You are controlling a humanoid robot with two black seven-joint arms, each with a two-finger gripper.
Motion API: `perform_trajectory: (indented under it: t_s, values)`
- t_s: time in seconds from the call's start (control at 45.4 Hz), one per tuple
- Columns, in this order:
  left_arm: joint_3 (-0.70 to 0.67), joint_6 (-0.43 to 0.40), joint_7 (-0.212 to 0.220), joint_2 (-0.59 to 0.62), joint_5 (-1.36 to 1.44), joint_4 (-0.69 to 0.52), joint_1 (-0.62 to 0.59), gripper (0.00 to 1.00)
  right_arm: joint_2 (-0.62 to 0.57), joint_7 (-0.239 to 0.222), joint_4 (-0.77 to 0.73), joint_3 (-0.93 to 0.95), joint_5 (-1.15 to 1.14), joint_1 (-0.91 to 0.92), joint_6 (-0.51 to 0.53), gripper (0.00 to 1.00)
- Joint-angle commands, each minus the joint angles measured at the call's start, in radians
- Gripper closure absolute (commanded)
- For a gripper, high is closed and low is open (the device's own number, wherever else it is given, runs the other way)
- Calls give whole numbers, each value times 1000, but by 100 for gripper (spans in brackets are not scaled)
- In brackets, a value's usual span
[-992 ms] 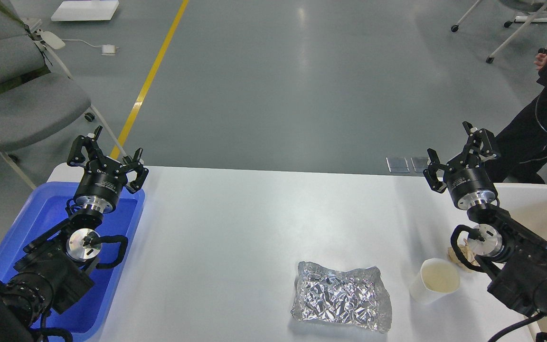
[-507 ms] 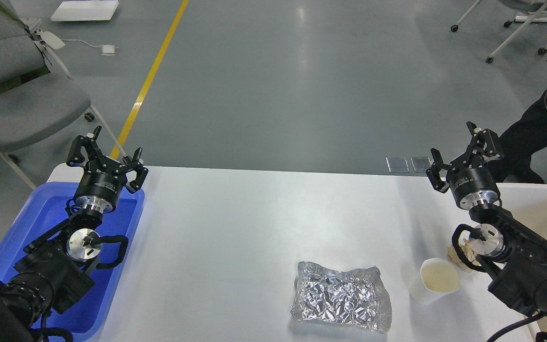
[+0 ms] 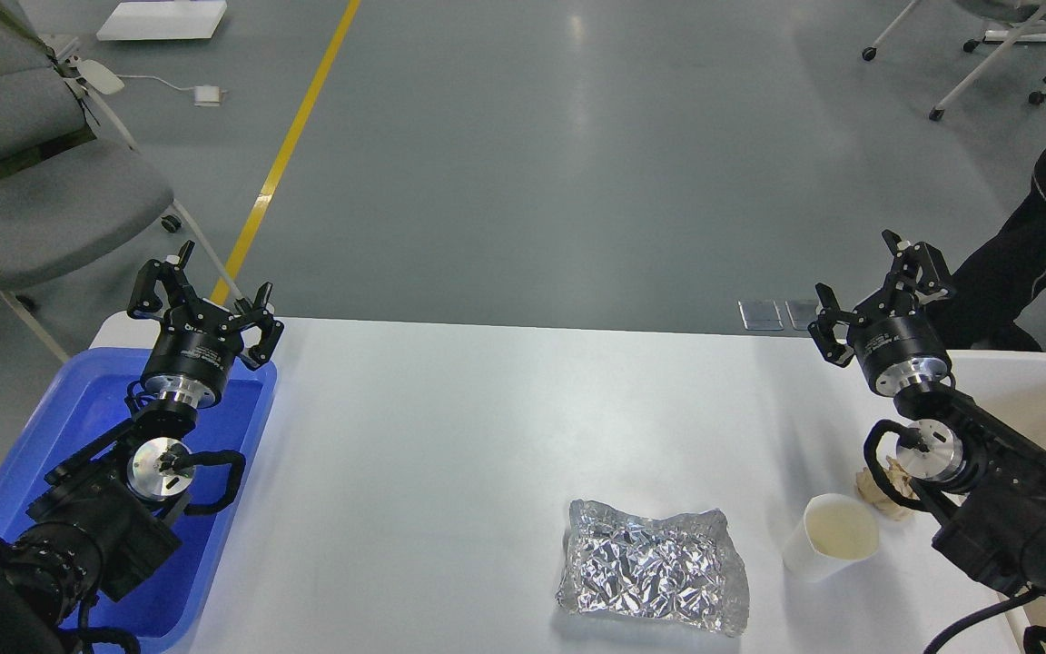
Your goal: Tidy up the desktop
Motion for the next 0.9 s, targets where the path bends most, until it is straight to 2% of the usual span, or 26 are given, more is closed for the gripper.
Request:
perform_trajectory:
  t_s: [0.0, 0.088, 0.22, 0.375, 0.463, 0.573, 0.705, 0.882]
  values:
    - [1, 0, 0, 1, 0, 0, -1, 0, -5, -45, 11, -10, 6, 6, -1, 0]
    - [1, 0, 0, 1, 0, 0, 0, 0, -15, -74, 42, -13, 2, 6, 3, 0]
    - [1, 0, 0, 1, 0, 0, 0, 0, -60, -181, 128, -14, -10, -2, -15, 0]
    - [1, 0, 0, 1, 0, 0, -1, 0, -123, -211, 186, -48, -16, 7, -35, 0]
    - [-1, 0, 0, 1, 0, 0, 0, 0, -190, -252, 252, -147, -27, 32, -29, 0]
    - [-1, 0, 0, 1, 0, 0, 0, 0, -267, -257, 347, -260, -73, 72, -35, 0]
    - [1, 0, 0, 1, 0, 0, 0, 0, -359, -255, 477, -307, -172, 82, -35, 0]
    - [-1, 0, 0, 1, 0, 0, 0, 0, -456, -257, 660, -335, -522, 102, -55, 0]
